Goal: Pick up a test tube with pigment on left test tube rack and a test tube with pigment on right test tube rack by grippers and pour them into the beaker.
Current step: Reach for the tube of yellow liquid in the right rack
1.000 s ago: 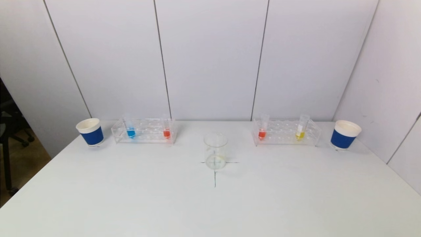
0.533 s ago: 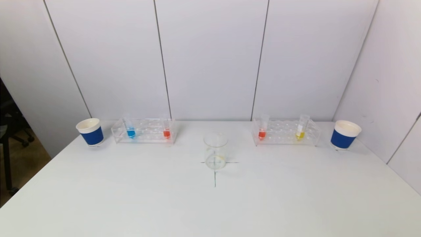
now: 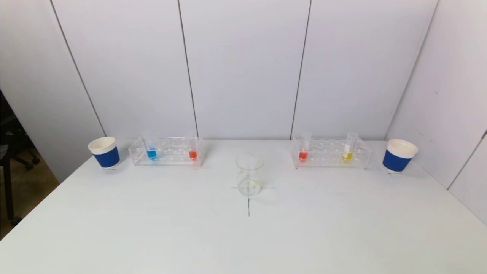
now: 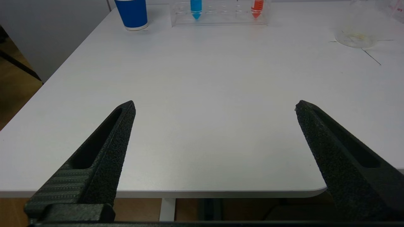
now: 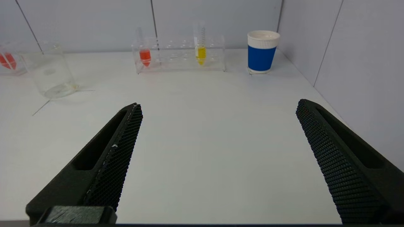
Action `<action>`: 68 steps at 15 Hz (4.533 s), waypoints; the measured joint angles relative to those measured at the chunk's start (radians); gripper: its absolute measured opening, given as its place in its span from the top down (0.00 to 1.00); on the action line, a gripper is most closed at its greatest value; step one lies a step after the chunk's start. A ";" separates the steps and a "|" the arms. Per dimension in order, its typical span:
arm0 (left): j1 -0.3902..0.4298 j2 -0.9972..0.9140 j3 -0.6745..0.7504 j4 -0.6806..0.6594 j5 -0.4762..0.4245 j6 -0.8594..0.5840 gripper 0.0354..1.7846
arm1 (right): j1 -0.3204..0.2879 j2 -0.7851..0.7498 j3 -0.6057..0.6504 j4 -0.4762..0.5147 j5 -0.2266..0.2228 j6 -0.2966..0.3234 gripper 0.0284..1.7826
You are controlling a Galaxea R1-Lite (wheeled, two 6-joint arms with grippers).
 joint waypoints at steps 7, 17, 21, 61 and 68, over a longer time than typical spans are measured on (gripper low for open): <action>0.000 0.000 0.000 0.000 0.000 0.000 0.01 | 0.007 0.160 -0.329 0.123 0.012 -0.001 0.01; 0.000 0.000 0.000 0.000 0.000 0.000 0.01 | 0.016 0.707 -0.545 -0.151 0.024 -0.005 0.01; 0.000 0.000 0.000 0.000 0.000 0.000 0.01 | 0.018 0.905 -0.547 -0.326 0.027 -0.007 0.01; 0.000 0.000 0.000 0.000 0.000 0.000 0.01 | 0.019 2.145 -0.466 -1.567 -0.026 -0.008 0.01; 0.000 0.000 0.000 0.000 0.000 0.000 0.01 | 0.020 2.201 -0.515 -1.567 -0.026 -0.008 0.01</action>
